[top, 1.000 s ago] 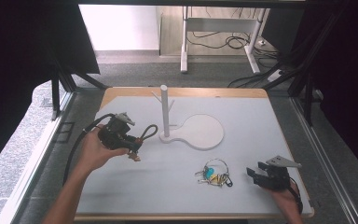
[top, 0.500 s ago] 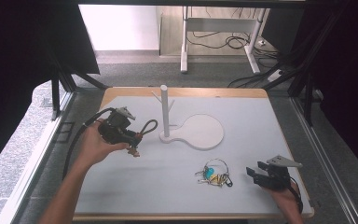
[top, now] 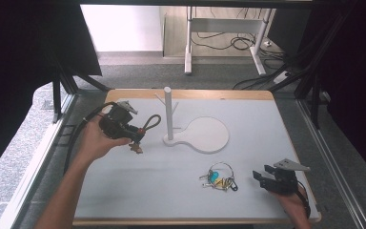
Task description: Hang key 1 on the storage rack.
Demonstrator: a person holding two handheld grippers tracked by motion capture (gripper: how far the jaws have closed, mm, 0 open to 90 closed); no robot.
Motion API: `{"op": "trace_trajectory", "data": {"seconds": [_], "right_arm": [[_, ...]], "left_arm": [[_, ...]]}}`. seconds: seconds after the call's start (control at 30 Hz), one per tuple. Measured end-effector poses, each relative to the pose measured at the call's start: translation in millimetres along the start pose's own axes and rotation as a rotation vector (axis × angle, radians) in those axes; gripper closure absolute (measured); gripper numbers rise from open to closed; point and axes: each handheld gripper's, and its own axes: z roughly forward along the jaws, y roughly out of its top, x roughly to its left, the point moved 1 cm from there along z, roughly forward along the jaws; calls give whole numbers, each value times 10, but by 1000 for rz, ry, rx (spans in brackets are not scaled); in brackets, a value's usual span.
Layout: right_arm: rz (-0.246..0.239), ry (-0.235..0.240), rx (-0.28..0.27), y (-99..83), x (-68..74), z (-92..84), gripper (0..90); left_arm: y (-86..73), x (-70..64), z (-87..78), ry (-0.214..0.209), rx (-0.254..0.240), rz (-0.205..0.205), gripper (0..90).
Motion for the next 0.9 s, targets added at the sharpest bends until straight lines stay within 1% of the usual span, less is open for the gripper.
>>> {"op": "trace_trajectory", "data": {"seconds": [0.13, 0.2, 0.23, 0.37, 0.5, 0.57, 0.67, 0.77, 0.9], "right_arm": [[3, -4, 0, -1, -5, -2, 415], [2, -4, 1, -2, -6, 1, 415], [1, -5, 0, -3, -4, 3, 415], [0, -6, 0, -3, 0, 6, 415], [0, -7, -1, -2, -4, 3, 415], [5, -11, -6, 0, -7, -2, 415], [11, -13, -13, 1, -15, -12, 415], [15, -15, -18, 3, -23, -22, 415], [22, -16, -20, 5, -33, -30, 415]], "left_arm": [[2, 29, -11, -1, -3, -1, 670], [5, 47, -28, -20, -22, -7, 670], [8, 57, -38, -21, -32, -13, 670], [28, 101, -82, -14, -41, -14, 670], [74, 131, -110, -2, -40, -9, 670], [102, 151, -119, 0, -41, -13, 670], [137, 178, -128, -6, -43, -20, 670], [166, 203, -137, -3, -42, -17, 670], [201, 238, -152, 1, -40, -24, 670]]}}
